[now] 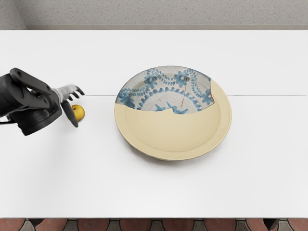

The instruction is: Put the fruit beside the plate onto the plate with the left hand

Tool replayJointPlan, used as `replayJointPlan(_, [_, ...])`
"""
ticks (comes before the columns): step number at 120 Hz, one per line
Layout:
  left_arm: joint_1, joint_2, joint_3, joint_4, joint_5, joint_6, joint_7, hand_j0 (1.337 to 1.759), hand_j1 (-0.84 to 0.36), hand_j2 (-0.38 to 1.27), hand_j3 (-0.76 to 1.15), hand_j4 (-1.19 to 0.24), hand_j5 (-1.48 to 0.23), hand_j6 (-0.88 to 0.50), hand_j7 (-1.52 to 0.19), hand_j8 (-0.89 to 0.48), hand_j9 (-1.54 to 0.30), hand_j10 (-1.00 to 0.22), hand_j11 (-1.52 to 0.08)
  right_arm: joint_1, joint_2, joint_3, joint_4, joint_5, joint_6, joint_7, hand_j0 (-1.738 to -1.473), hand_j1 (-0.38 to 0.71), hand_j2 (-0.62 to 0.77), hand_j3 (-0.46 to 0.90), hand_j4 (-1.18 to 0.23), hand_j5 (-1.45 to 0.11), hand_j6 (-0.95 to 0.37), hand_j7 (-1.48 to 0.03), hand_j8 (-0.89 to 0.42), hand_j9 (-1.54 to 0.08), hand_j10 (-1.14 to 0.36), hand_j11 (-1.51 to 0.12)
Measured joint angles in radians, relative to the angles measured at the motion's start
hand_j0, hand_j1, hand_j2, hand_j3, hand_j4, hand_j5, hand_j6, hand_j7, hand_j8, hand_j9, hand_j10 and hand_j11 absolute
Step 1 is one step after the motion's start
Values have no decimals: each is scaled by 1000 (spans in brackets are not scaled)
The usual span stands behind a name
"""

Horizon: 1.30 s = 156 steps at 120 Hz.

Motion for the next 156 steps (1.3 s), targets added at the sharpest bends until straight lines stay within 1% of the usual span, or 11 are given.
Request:
replayJointPlan(57, [5,-1,-2,-1,-6,37,0,1658,4,58,0,-288,-374,-288,-374,-288,-374,-288,-374,0,0,0,0,0,0,0,-1658,-335,-2,0,-12,-15,-12,-15,-12,-15,-11,-15])
replayJointPlan(114, [14,-2,-14,-8,-12,41,-1,1658,-18,62,0,-306,-398,-306,-398,-306,-398,-306,-398,1,0,0,0,0,0,0,-1658,-335,-2,0,-12,-15,-12,-15,-12,-15,-11,-15])
replayJointPlan(156, [15,-2,-17,-14,-21,41,-2,1658,-101,75,0,-375,-488,-375,-488,-375,-488,-375,-488,1,0,0,0,0,0,0,-1658,-335,-2,0,-12,-15,-12,-15,-12,-15,-11,-15])
